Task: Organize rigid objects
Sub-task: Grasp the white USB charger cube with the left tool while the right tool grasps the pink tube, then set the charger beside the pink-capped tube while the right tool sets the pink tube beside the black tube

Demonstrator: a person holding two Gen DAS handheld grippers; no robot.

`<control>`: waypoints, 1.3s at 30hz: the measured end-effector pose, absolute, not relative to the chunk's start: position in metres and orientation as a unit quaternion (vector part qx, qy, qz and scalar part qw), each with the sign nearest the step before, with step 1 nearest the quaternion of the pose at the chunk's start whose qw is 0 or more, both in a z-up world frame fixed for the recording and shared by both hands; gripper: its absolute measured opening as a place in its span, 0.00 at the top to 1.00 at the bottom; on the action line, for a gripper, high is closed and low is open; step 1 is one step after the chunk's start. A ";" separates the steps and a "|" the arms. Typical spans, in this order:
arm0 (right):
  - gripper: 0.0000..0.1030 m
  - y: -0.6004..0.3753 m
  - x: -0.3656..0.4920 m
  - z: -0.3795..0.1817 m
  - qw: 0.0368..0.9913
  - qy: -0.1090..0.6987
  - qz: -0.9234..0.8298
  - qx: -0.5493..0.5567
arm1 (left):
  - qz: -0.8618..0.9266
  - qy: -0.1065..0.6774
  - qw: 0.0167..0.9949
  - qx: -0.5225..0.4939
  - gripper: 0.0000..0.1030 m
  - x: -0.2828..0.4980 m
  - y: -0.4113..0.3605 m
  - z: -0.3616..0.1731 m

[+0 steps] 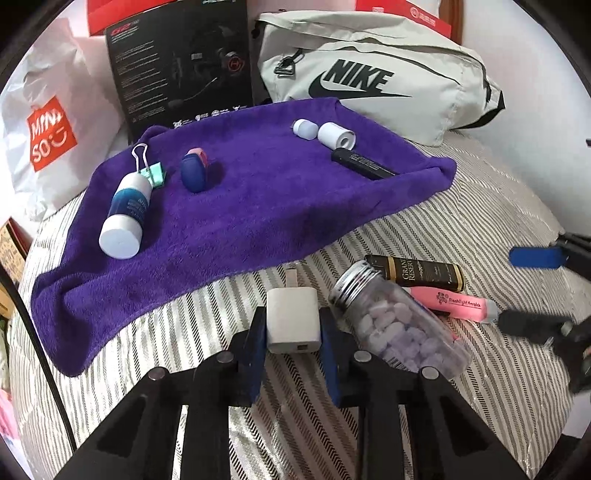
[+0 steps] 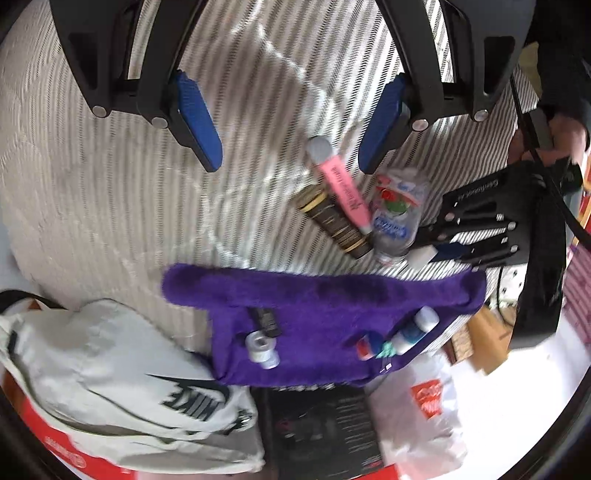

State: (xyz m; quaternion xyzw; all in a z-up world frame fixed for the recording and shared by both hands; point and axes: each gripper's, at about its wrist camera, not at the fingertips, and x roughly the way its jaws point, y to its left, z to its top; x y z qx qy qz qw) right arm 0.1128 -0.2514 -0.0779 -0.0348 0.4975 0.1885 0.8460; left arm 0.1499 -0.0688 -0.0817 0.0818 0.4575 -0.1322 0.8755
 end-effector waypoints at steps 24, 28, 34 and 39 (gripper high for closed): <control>0.85 -0.209 0.093 -0.091 0.819 0.508 0.244 -0.105 | -0.118 0.462 0.878 0.051 0.75 0.143 -0.043 -0.081; 0.85 -0.202 0.096 -0.091 0.824 0.502 0.234 -0.121 | -0.117 0.462 0.877 0.052 0.75 0.144 -0.043 -0.082; 0.85 -0.201 0.092 -0.091 0.827 0.494 0.230 -0.136 | -0.116 0.460 0.878 0.060 0.75 0.143 -0.044 -0.082; 0.85 -0.212 0.094 -0.086 0.819 0.509 0.245 -0.101 | -0.116 0.467 0.875 0.052 0.75 0.142 -0.037 -0.079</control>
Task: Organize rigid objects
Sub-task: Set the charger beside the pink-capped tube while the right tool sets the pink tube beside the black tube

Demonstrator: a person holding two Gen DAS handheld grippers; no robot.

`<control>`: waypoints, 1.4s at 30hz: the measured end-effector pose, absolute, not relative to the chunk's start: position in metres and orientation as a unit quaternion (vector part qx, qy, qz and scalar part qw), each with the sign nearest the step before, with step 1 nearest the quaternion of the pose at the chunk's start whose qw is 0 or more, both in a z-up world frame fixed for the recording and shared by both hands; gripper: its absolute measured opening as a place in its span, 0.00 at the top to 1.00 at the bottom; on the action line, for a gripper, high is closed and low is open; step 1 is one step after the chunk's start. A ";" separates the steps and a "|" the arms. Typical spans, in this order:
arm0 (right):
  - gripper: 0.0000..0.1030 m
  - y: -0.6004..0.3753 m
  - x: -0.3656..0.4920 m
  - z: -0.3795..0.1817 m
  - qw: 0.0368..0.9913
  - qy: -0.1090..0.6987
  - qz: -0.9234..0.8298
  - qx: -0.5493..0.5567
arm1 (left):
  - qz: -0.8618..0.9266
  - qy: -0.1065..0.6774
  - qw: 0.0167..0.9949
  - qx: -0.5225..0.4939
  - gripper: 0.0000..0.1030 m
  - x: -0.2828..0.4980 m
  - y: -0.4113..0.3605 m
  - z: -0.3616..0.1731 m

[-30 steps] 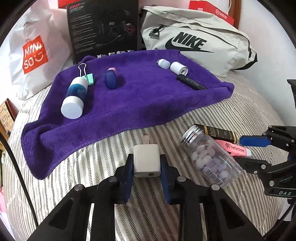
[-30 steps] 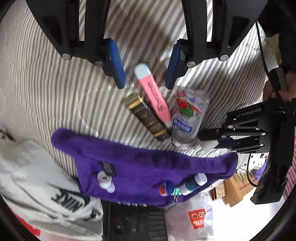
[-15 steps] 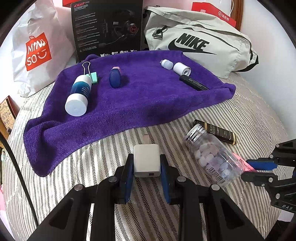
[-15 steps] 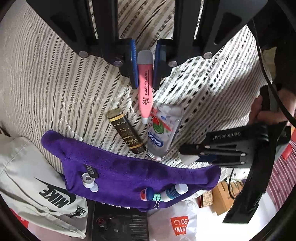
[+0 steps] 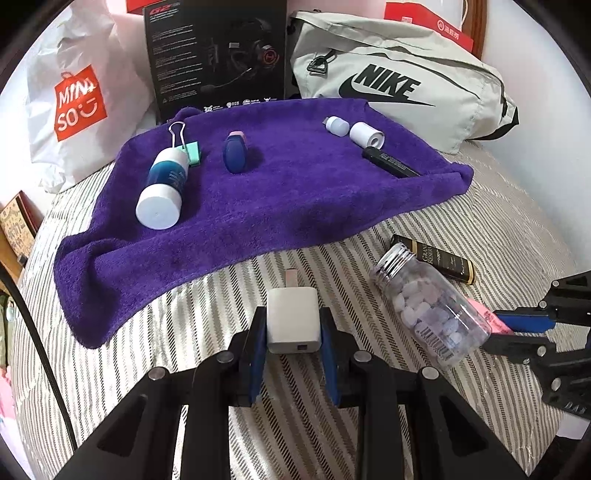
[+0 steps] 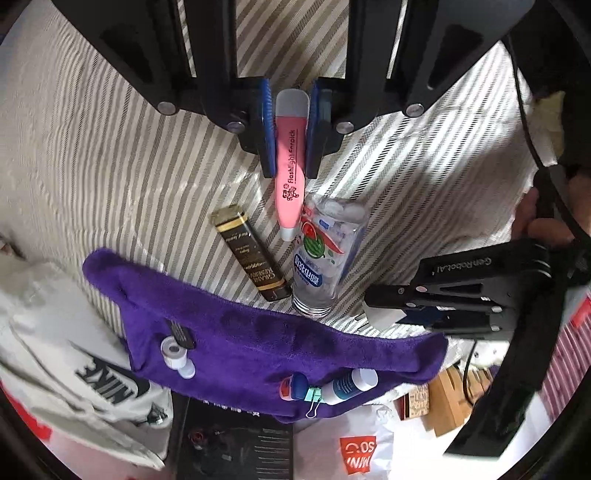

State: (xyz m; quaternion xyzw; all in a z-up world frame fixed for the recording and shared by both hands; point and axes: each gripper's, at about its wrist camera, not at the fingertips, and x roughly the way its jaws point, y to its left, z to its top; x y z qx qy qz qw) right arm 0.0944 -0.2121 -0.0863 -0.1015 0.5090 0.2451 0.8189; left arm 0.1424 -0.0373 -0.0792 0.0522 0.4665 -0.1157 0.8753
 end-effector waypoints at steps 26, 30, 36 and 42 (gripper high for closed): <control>0.85 -0.238 0.168 -0.042 0.852 0.467 0.233 -0.036 | -0.083 0.436 0.896 0.011 0.75 0.155 0.006 -0.024; 0.85 -0.239 0.184 -0.039 0.854 0.466 0.227 -0.028 | -0.085 0.435 0.896 0.011 0.75 0.171 0.005 -0.021; 0.85 -0.234 0.212 -0.034 0.859 0.463 0.217 -0.032 | -0.090 0.438 0.894 0.007 0.75 0.200 0.009 -0.026; 0.85 -0.225 0.238 -0.042 0.856 0.469 0.212 -0.035 | -0.093 0.447 0.890 0.005 0.75 0.223 0.009 -0.035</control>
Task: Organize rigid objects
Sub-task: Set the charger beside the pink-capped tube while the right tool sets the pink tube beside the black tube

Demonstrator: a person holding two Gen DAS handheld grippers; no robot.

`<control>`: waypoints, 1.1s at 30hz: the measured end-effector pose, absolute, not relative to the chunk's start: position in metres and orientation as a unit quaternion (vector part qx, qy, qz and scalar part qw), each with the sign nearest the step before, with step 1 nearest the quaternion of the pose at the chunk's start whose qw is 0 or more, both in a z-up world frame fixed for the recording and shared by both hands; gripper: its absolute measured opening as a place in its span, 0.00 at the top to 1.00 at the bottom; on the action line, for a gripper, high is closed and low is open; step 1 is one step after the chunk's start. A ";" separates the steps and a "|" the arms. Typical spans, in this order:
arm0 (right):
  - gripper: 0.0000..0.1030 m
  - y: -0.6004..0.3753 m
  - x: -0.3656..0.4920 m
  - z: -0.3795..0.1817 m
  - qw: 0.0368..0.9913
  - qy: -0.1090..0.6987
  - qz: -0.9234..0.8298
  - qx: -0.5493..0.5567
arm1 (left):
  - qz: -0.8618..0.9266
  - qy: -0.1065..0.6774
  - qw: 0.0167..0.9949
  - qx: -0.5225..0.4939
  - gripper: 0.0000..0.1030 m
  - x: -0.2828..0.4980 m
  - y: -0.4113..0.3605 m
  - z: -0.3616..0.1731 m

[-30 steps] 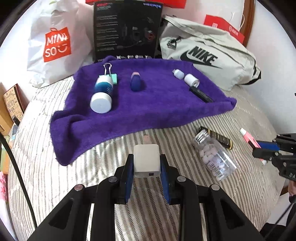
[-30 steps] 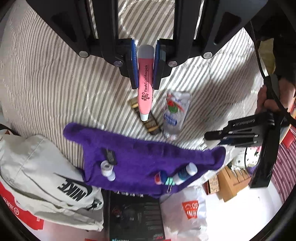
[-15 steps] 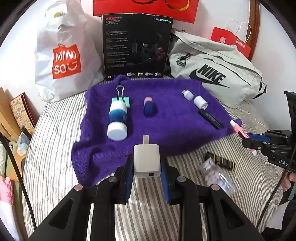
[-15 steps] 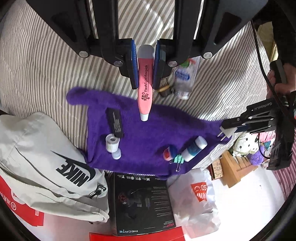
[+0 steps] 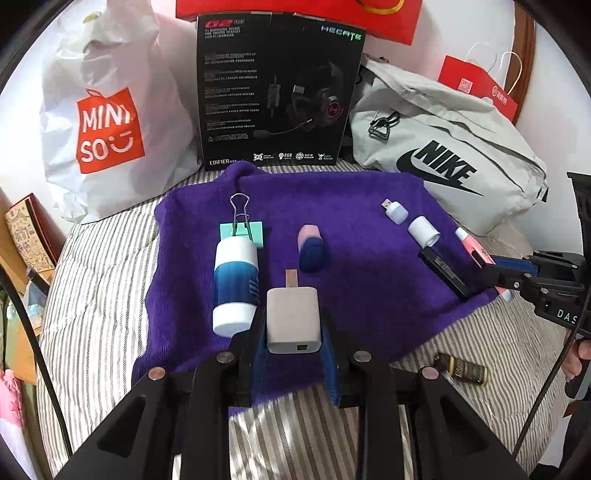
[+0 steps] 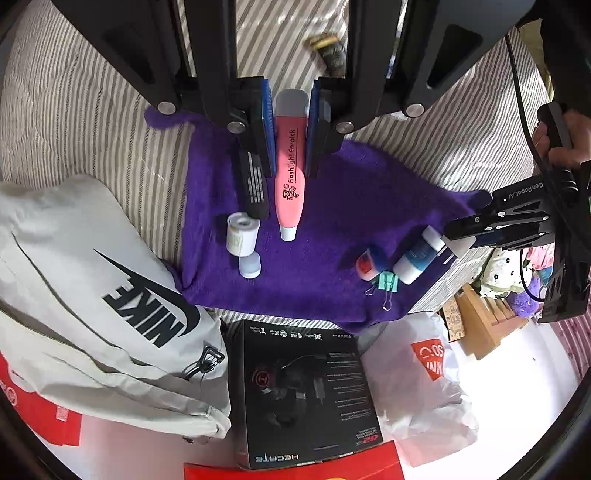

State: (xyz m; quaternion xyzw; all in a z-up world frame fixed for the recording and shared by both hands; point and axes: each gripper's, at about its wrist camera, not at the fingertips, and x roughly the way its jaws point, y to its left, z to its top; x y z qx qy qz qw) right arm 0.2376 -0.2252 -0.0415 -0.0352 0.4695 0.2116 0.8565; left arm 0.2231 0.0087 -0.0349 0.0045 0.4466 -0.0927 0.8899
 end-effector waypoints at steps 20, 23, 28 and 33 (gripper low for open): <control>0.85 -0.192 0.278 -0.088 0.836 0.504 0.202 -0.078 | -0.094 0.470 0.878 0.004 0.75 0.263 0.002 -0.062; 0.85 -0.189 0.280 -0.092 0.835 0.505 0.203 -0.084 | -0.092 0.474 0.876 0.013 0.75 0.266 -0.002 -0.066; 0.85 -0.187 0.281 -0.094 0.835 0.504 0.202 -0.092 | -0.093 0.483 0.870 0.019 0.75 0.272 -0.009 -0.074; 0.85 -0.188 0.282 -0.095 0.835 0.501 0.207 -0.091 | -0.086 0.482 0.871 0.040 0.75 0.273 -0.017 -0.079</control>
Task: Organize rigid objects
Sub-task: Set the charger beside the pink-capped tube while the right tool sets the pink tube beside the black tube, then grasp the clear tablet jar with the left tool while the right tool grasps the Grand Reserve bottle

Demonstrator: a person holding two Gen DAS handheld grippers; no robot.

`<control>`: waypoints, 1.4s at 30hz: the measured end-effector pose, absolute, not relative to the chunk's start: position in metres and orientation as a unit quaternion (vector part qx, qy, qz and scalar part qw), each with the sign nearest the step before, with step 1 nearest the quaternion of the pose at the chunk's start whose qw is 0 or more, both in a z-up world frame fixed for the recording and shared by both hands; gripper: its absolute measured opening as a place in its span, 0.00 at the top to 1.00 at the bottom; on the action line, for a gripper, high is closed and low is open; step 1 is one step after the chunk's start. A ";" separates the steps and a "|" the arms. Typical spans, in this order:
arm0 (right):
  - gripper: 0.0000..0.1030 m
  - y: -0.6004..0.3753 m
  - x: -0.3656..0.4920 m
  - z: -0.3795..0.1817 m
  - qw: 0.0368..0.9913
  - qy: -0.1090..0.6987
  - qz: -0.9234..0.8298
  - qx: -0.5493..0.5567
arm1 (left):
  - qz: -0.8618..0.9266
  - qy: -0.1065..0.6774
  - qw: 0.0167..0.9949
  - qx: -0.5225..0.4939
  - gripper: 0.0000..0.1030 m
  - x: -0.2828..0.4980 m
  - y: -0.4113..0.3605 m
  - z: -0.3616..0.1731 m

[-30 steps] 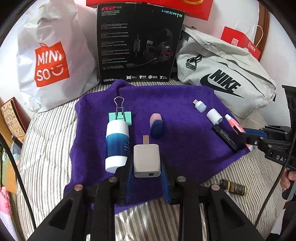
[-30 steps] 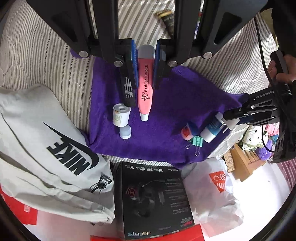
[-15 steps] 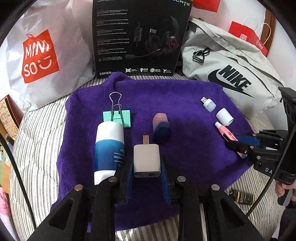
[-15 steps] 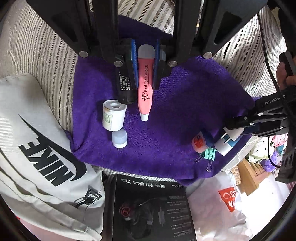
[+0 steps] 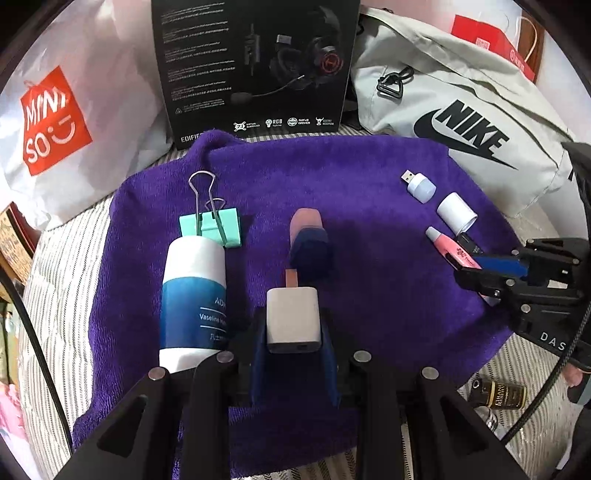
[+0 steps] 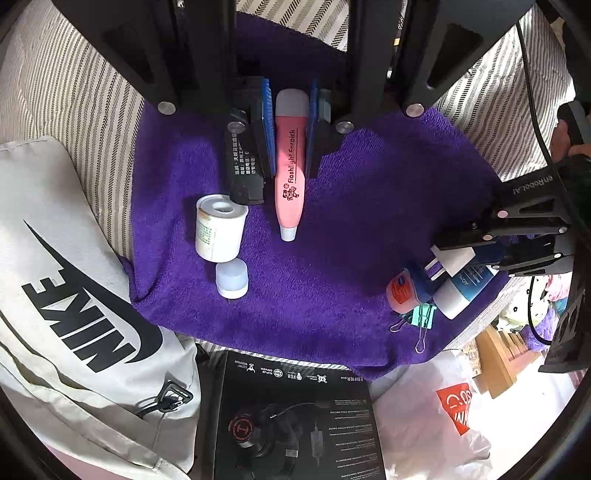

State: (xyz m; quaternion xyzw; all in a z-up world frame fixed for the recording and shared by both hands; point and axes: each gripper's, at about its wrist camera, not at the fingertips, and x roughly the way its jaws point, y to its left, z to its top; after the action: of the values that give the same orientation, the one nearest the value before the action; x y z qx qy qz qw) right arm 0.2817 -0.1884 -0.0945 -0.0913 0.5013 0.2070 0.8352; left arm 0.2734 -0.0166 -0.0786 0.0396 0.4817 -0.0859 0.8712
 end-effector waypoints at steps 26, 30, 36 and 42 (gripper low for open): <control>0.67 -0.202 0.265 -0.088 0.829 0.509 0.223 -0.058 | -0.091 0.490 0.867 0.002 0.53 0.252 -0.005 -0.073; 0.62 -0.207 0.254 -0.077 0.836 0.501 0.215 -0.060 | -0.090 0.479 0.873 0.009 0.42 0.241 -0.007 -0.065; 0.53 -0.225 0.232 -0.058 0.848 0.491 0.193 -0.048 | -0.088 0.466 0.880 0.008 0.42 0.217 -0.015 -0.045; 0.52 -0.258 0.205 -0.046 0.858 0.485 0.164 -0.020 | -0.104 0.462 0.881 -0.007 0.42 0.184 -0.030 -0.036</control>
State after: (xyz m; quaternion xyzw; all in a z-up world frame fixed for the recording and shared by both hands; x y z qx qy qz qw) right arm 0.2049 -0.2580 -0.0460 -0.0201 0.4854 0.1645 0.8585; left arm 0.1838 -0.0301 -0.0357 -0.0073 0.4624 -0.1037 0.8806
